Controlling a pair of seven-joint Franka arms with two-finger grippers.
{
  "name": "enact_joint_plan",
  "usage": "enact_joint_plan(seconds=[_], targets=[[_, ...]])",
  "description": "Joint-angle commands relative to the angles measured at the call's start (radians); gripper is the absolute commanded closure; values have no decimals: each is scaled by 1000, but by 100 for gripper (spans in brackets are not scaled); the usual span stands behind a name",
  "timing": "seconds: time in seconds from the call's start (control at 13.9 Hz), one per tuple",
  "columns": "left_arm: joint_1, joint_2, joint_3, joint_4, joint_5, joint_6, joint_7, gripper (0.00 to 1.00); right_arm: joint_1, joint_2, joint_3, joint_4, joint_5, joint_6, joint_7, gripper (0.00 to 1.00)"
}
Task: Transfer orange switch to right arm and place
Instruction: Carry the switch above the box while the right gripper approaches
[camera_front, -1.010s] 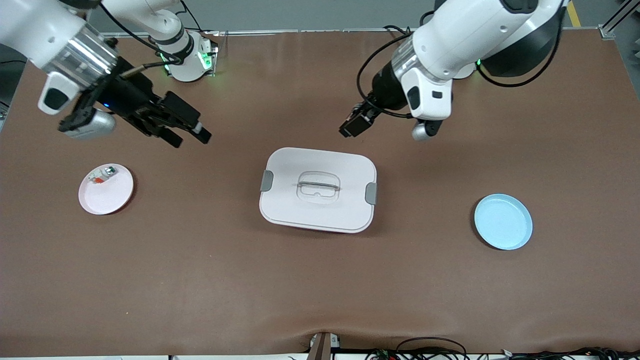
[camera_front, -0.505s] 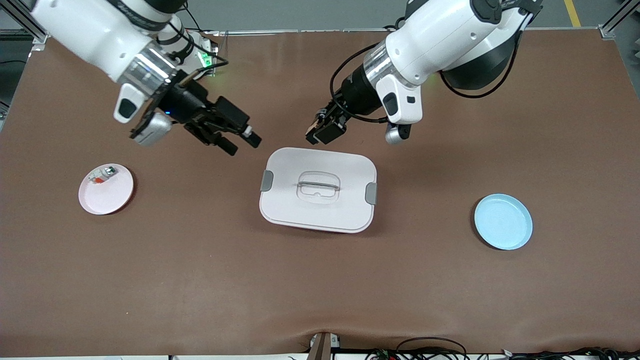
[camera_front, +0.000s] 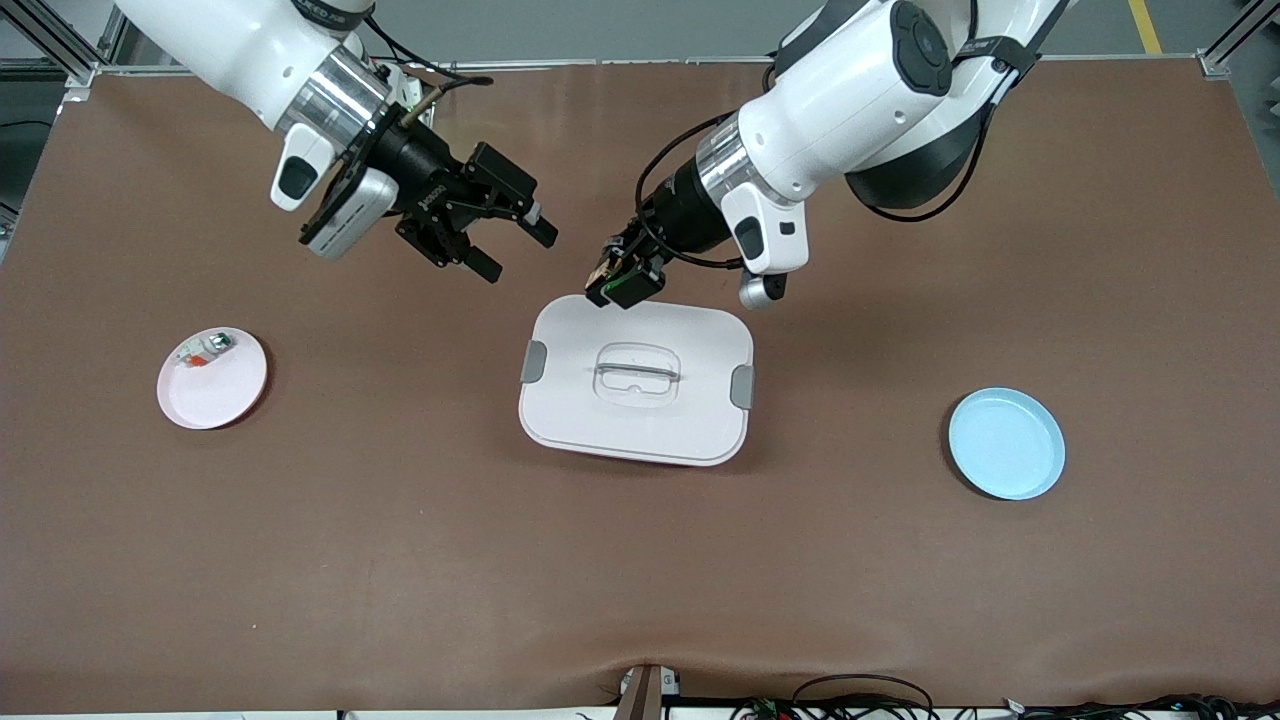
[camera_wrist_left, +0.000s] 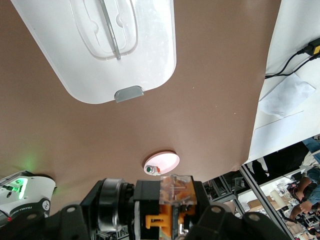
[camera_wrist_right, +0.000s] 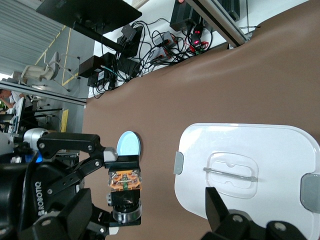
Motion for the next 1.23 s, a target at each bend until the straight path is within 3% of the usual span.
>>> enact_joint_plan(seconds=[0.0, 0.72, 1.15], targets=[[-8, 2, -2, 8, -17, 18, -9, 95, 22, -21, -11, -32, 17, 3, -40, 0], [-16, 2, -2, 8, -19, 27, -9, 94, 98, 65, -11, -20, 32, 143, -23, 0], [-16, 0, -2, 8, -19, 27, -9, 94, 106, 93, -11, 6, 37, 148, -21, 0]])
